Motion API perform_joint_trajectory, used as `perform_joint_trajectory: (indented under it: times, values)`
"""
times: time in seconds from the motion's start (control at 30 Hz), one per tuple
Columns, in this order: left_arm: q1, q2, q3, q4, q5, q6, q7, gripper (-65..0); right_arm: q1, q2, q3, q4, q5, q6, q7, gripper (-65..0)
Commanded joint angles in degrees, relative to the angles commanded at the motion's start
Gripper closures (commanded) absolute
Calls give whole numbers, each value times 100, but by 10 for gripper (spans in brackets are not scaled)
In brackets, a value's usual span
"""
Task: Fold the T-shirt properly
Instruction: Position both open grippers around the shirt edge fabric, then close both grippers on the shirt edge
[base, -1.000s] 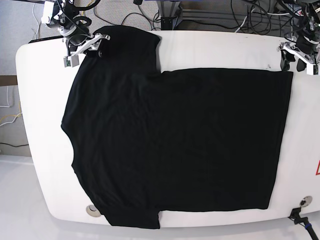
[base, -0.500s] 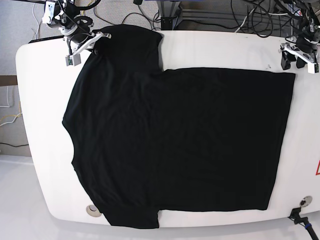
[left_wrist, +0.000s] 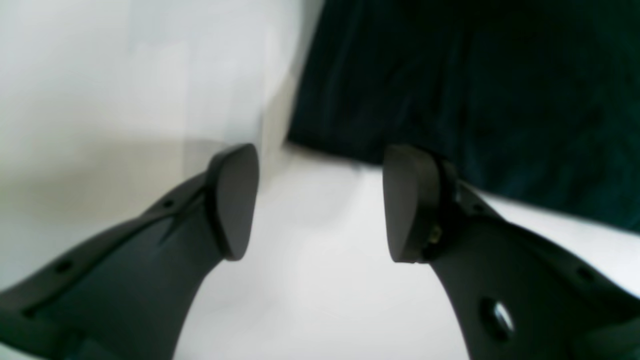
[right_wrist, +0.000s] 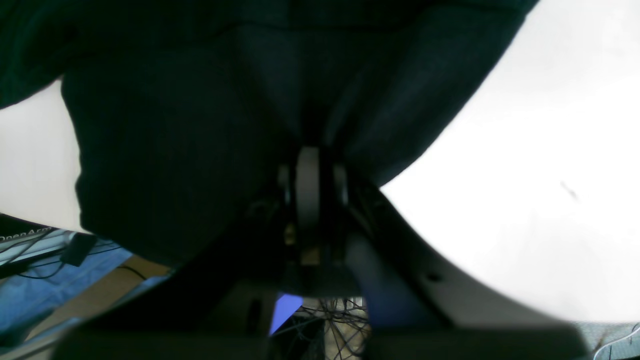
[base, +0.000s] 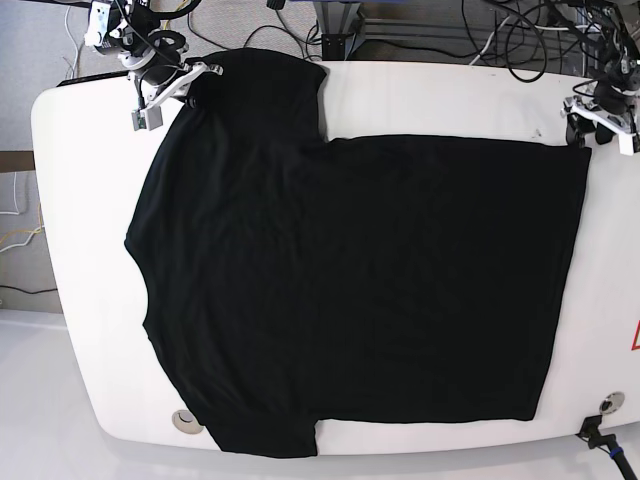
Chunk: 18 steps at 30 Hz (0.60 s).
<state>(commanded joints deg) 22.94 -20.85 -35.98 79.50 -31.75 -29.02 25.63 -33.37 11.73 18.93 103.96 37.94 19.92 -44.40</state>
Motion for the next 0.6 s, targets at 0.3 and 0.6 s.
perform_joint_trajectory:
  times: [0.3, 0.6]
  values:
    - [-223, 25, 315, 0, 208, 48, -26, -384, -12, 6, 0, 0, 8, 4, 7, -28]
    - [-312, 52, 423, -317, 165, 29, -301, -147, -24, 7, 10, 19, 32, 26, 44, -30]
